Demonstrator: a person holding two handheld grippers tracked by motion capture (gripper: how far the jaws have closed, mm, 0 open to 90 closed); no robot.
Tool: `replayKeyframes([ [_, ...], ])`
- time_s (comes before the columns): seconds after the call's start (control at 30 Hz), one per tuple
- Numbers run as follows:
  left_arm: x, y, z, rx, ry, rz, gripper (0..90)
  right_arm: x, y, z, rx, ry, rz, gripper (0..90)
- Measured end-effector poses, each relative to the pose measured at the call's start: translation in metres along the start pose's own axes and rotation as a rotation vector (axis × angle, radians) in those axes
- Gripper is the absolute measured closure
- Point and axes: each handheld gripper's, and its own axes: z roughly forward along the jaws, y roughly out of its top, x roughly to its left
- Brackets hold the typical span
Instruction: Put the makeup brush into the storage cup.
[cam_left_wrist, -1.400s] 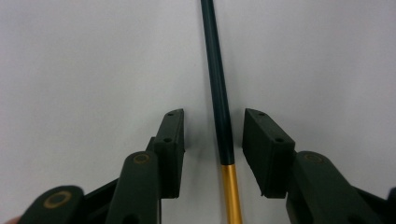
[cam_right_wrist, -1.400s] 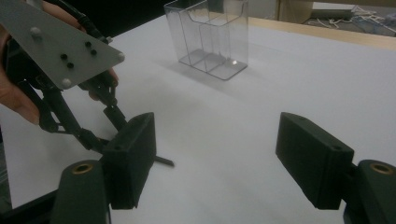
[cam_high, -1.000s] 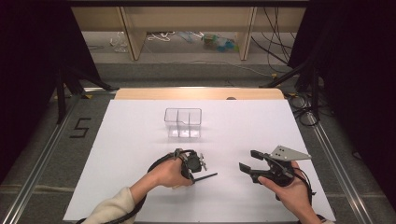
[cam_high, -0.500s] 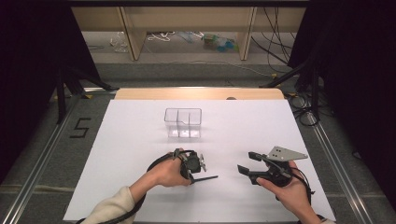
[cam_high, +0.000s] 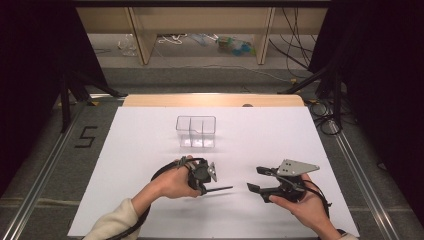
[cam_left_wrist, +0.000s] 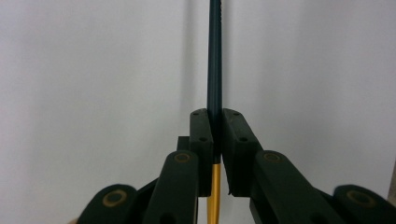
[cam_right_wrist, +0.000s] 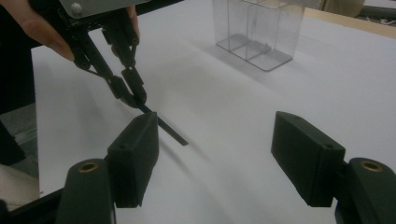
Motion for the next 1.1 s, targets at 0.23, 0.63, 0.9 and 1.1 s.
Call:
replayKeyframes([
  [0.23, -0.004, 0.001, -0.008, -0.006, -0.007, 0.027, 83.0, 0.004, 0.001, 0.008, 0.015, 0.055, -0.029, 33.0],
  [0.63, -0.015, 0.009, -0.019, -0.023, -0.005, 0.075, 83.0, 0.011, 0.005, 0.027, 0.047, 0.136, -0.072, 33.1],
  [0.9, -0.021, 0.015, -0.022, -0.032, -0.016, 0.097, 83.0, 0.014, 0.007, 0.04, 0.088, 0.201, -0.085, 38.3],
  [1.1, -0.022, 0.018, -0.027, -0.042, -0.008, 0.114, 83.0, 0.015, 0.01, 0.049, 0.108, 0.23, -0.095, 41.2],
])
